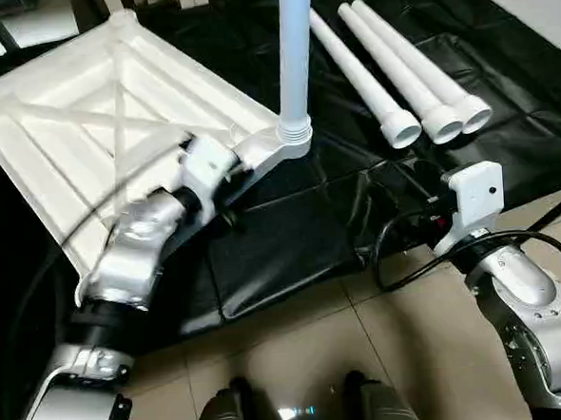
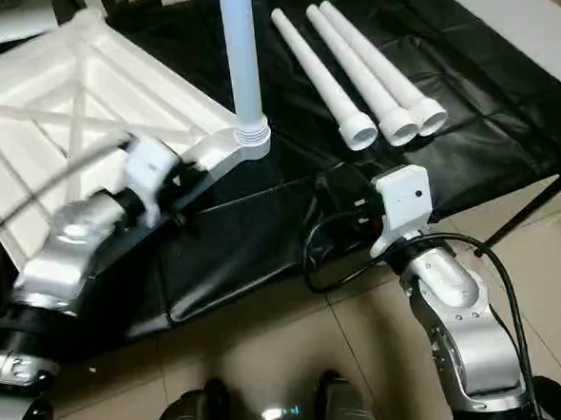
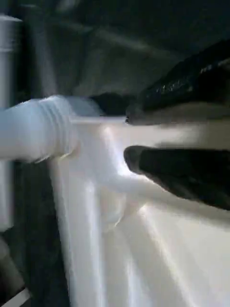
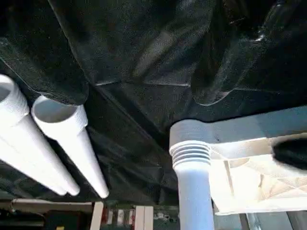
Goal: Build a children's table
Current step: Rotate leg to tighten
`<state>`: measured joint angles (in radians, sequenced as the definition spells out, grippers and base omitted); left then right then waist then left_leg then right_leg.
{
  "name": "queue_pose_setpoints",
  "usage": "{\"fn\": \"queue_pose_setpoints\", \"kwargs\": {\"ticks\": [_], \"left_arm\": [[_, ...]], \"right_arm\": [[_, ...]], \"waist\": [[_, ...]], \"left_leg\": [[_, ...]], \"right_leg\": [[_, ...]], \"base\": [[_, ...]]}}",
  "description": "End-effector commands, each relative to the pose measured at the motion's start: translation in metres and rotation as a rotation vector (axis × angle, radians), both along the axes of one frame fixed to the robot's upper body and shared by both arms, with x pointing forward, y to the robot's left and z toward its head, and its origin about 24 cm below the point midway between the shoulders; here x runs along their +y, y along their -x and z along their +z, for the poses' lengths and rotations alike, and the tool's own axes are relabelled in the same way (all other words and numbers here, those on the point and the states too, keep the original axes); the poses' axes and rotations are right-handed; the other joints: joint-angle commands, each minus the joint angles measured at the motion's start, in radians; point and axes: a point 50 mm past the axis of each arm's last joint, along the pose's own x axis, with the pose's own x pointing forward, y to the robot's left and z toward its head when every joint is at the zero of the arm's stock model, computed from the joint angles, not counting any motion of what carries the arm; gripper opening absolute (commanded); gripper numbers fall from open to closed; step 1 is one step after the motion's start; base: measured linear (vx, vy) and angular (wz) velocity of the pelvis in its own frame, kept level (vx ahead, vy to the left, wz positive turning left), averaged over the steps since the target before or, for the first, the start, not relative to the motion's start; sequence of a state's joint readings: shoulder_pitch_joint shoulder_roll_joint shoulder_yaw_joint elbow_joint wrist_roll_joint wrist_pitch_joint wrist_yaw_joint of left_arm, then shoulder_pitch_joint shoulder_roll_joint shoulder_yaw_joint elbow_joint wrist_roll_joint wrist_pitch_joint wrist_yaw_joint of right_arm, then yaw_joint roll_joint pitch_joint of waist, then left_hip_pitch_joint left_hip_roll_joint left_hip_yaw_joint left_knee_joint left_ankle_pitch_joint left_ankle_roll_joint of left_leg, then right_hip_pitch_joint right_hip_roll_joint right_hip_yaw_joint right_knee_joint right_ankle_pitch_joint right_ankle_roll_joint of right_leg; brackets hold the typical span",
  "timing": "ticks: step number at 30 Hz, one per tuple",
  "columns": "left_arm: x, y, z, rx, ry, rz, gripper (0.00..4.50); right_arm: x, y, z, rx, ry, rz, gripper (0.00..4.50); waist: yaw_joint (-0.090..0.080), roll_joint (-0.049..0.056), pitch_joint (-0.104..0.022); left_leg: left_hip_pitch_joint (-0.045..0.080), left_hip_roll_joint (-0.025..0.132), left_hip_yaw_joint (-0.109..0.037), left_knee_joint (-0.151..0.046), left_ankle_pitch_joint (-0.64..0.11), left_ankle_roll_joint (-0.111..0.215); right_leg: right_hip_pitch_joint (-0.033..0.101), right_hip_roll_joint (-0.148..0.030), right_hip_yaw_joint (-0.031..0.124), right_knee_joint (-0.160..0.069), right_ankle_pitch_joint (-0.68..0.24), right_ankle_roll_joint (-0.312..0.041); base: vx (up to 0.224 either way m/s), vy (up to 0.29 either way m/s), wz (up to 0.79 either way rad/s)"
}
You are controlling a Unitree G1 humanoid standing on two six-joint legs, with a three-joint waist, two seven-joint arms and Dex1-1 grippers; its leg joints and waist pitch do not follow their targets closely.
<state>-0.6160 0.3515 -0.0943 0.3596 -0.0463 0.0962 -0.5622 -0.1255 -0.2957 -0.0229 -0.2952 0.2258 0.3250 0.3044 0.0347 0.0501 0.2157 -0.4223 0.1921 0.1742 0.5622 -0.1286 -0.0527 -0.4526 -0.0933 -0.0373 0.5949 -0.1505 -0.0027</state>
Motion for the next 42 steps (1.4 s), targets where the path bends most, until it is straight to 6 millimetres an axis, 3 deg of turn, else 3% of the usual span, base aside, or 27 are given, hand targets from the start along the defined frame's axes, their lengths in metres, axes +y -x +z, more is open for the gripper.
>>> {"fn": "queue_pose_setpoints", "kwargs": {"ticks": [1,5,7,9,10,12,14,16,17,18,20,21,23,24,26,27,29,31,32,33,35,36,37,39,40,41,42], "left_arm": [[0.006,0.007,0.01,-0.05,0.059,-0.002,1.16],[0.012,0.024,0.021,-0.07,0.172,0.119,1.16],[0.013,0.032,0.026,-0.122,0.215,0.186,1.16],[0.005,0.049,0.02,-0.142,0.312,0.288,1.16],[0.004,0.051,0.019,-0.143,0.332,0.301,1.16],[0.001,0.057,0.016,-0.144,0.384,0.331,1.16],[-0.002,0.06,0.012,-0.14,0.374,0.339,1.16],[-0.013,0.069,-0.005,-0.062,0.392,0.385,1.16],[-0.014,0.069,-0.006,-0.055,0.397,0.388,1.16],[-0.016,0.071,-0.008,-0.044,0.399,0.39,1.16],[-0.023,0.074,-0.013,-0.02,0.397,0.388,1.16],[-0.023,0.074,-0.013,-0.02,0.397,0.388,1.16],[-0.026,0.075,-0.012,-0.019,0.409,0.394,1.16],[-0.027,0.074,-0.011,-0.02,0.414,0.395,1.16],[-0.028,0.075,-0.011,-0.021,0.411,0.398,1.16],[-0.028,0.075,-0.011,-0.022,0.41,0.4,1.16],[-0.027,0.075,-0.01,-0.023,0.408,0.409,1.16],[-0.027,0.074,-0.009,-0.028,0.405,0.418,1.16],[-0.026,0.074,-0.009,-0.029,0.404,0.42,1.16],[-0.026,0.074,-0.008,-0.033,0.4,0.423,1.16],[-0.025,0.074,-0.008,-0.035,0.398,0.426,1.16],[-0.025,0.074,-0.008,-0.037,0.395,0.429,1.16],[-0.025,0.074,-0.008,-0.037,0.394,0.43,1.16],[-0.024,0.074,-0.008,-0.038,0.391,0.434,1.16],[-0.024,0.074,-0.008,-0.039,0.39,0.435,1.16],[-0.024,0.074,-0.008,-0.039,0.39,0.435,1.16],[-0.024,0.074,-0.008,-0.039,0.388,0.437,1.16]], "right_arm": [[0.001,0.003,0.003,0.001,-0.02,-0.006,3.9],[-0.006,0.003,0.007,0.028,-0.083,-0.071,3.9],[-0.009,0.003,0.01,0.01,-0.069,-0.087,3.9],[-0.011,0.005,0.017,-0.041,0.021,-0.071,3.9],[-0.012,0.005,0.017,-0.046,0.019,-0.075,3.9],[-0.014,0.007,0.018,-0.054,0.003,-0.092,3.9],[-0.015,0.008,0.018,-0.052,-0.007,-0.096,3.9],[-0.015,0.012,0.014,-0.035,-0.03,-0.101,3.9],[-0.015,0.012,0.014,-0.033,-0.031,-0.101,3.9],[-0.014,0.013,0.013,-0.029,-0.028,-0.095,3.9],[-0.012,0.014,0.01,-0.016,-0.028,-0.08,3.9],[-0.012,0.014,0.01,-0.016,-0.028,-0.08,3.9],[-0.011,0.015,0.008,-0.013,-0.024,-0.071,3.9],[-0.011,0.015,0.008,-0.011,-0.024,-0.066,3.9],[-0.01,0.015,0.007,-0.005,-0.022,-0.055,3.9],[-0.01,0.015,0.007,-0.005,-0.018,-0.052,3.9],[-0.009,0.015,0.006,0.001,-0.016,-0.033,3.9],[-0.009,0.015,0.006,-0.001,-0.001,-0.027,3.9],[-0.009,0.015,0.006,-0.002,0.005,-0.026,3.9],[-0.008,0.015,0.005,-0.001,0.008,-0.021,3.9],[-0.007,0.014,0.004,0.005,0.004,-0.014,3.9],[-0.007,0.014,0.003,0.008,0.003,-0.012,3.9],[-0.007,0.014,0.003,0.009,0.004,-0.012,3.9],[-0.007,0.014,0.002,0.01,0.019,-0.009,3.9],[-0.006,0.014,0.002,0.01,0.022,-0.007,3.9],[-0.006,0.014,0.002,0.01,0.022,-0.007,3.9],[-0.006,0.014,0.001,0.009,0.028,-0.004,3.9]], "waist": [[0.004,-0.012,-0.125],[0.005,-0.012,-0.12],[0.005,-0.011,-0.112],[0.005,-0.011,-0.107],[0.003,-0.017,-0.103],[0.005,-0.017,-0.102],[0.005,-0.019,-0.103],[0.002,-0.022,-0.093],[0.001,-0.021,-0.088],[-0.002,-0.019,-0.085],[-0.009,-0.017,-0.077],[-0.015,-0.015,-0.071],[-0.026,-0.012,-0.064],[-0.032,-0.006,-0.06],[-0.045,0.0,-0.061],[-0.056,-0.004,-0.059],[-0.065,-0.013,-0.067],[-0.055,-0.02,-0.078],[-0.053,-0.02,-0.081],[-0.047,-0.018,-0.089],[-0.046,-0.016,-0.096],[-0.037,-0.016,-0.107],[-0.038,-0.015,-0.105],[-0.04,0.001,-0.107],[-0.042,0.014,-0.102],[-0.042,0.014,-0.102],[-0.054,0.022,-0.106]], "left_leg": [[0.025,0.009,0.003,-0.038,-0.051,0.128],[0.028,0.016,0.005,-0.038,-0.069,0.147],[0.031,0.019,0.005,-0.042,-0.147,0.124],[0.034,0.022,0.005,-0.047,-0.211,0.079],[0.029,0.023,0.003,-0.05,-0.23,0.069],[0.037,0.018,0.008,-0.048,-0.273,0.062],[0.033,0.016,0.003,-0.052,-0.283,0.051],[0.041,0.017,-0.001,-0.061,-0.391,0.021],[0.052,0.016,-0.002,-0.062,-0.443,0.009],[0.073,0.01,-0.005,-0.061,-0.521,-0.006],[0.093,0.003,-0.01,-0.066,-0.603,-0.008],[0.113,0.001,-0.013,-0.068,-0.654,-0.004],[0.116,0.003,-0.022,-0.074,-0.706,-0.003],[0.114,0.01,-0.029,-0.082,-0.751,-0.004],[0.119,0.022,-0.041,-0.096,-0.82,-0.008],[0.118,0.023,-0.044,-0.1,-0.84,-0.01],[0.122,-0.002,-0.034,-0.076,-0.754,-0.004],[0.086,-0.025,-0.02,-0.062,-0.531,0.032],[0.075,-0.025,-0.019,-0.064,-0.488,0.04],[0.074,-0.024,-0.017,-0.065,-0.429,0.056],[0.094,-0.017,-0.016,-0.068,-0.391,0.08],[0.032,-0.039,-0.031,-0.058,-0.278,0.175],[-0.006,-0.054,-0.045,-0.036,-0.196,0.273],[0.015,-0.057,-0.064,-0.018,-0.119,0.343],[0.033,-0.06,-0.08,-0.015,-0.065,0.379],[0.033,-0.06,-0.08,-0.015,-0.065,0.379],[0.088,-0.059,-0.123,-0.015,0.015,0.473]], "right_leg": [[0.073,-0.024,0.026,-0.033,0.053,-0.268],[0.075,-0.028,0.026,-0.034,0.028,-0.289],[0.071,-0.03,0.026,-0.051,-0.104,-0.266],[0.068,-0.028,0.026,-0.06,-0.204,-0.225],[0.071,-0.031,0.025,-0.067,-0.238,-0.204],[0.057,-0.029,0.028,-0.079,-0.315,-0.17],[0.057,-0.025,0.026,-0.08,-0.347,-0.133],[0.058,-0.028,0.023,-0.091,-0.484,-0.079],[0.055,-0.026,0.02,-0.097,-0.548,-0.061],[0.047,-0.019,0.013,-0.111,-0.646,-0.03],[0.056,-0.001,-0.01,-0.127,-0.708,-0.007],[0.057,0.01,-0.027,-0.142,-0.717,-0.002],[0.074,0.014,-0.049,-0.15,-0.708,0.009],[0.091,0.014,-0.068,-0.148,-0.705,0.018],[0.108,0.013,-0.07,-0.125,-0.635,0.007],[0.114,0.011,-0.072,-0.117,-0.615,-0.001],[0.114,-0.007,-0.061,-0.144,-0.681,-0.009],[0.147,-0.029,-0.037,-0.156,-0.759,-0.013],[0.157,-0.03,-0.032,-0.153,-0.75,-0.018],[0.159,-0.027,-0.026,-0.149,-0.711,-0.042],[0.15,-0.011,-0.023,-0.135,-0.593,-0.111],[0.201,-0.031,-0.042,-0.131,-0.508,-0.132],[0.222,-0.051,-0.063,-0.136,-0.496,-0.123],[0.214,-0.046,-0.094,-0.139,-0.483,-0.158],[0.213,-0.024,-0.111,-0.132,-0.44,-0.177],[0.213,-0.024,-0.111,-0.132,-0.44,-0.177],[0.195,0.025,-0.125,-0.095,-0.328,-0.194]], "base": [[0.0,0.0,0.0],[0.0,0.0,0.0],[0.0,0.0,0.0],[0.0,0.0,0.0],[0.0,0.0,0.0],[0.0,0.0,0.0],[0.0,0.0,0.0],[0.0,0.0,0.0],[0.0,0.0,0.0],[0.0,0.0,0.0],[0.0,0.0,0.0],[0.0,0.0,0.0],[0.0,0.0,0.0],[0.025,0.03,-0.21],[0.012,0.015,-0.11],[0.0,0.0,0.0],[0.0,0.0,0.0],[0.05,0.024,-0.11],[0.0,0.0,0.0],[0.057,-0.008,-0.06],[0.071,-0.011,0.0],[0.093,-0.013,0.26],[0.093,-0.013,0.26],[0.112,-0.001,0.7],[0.117,-0.001,0.77],[0.131,-0.018,0.8],[0.139,-0.019,0.83]]}}
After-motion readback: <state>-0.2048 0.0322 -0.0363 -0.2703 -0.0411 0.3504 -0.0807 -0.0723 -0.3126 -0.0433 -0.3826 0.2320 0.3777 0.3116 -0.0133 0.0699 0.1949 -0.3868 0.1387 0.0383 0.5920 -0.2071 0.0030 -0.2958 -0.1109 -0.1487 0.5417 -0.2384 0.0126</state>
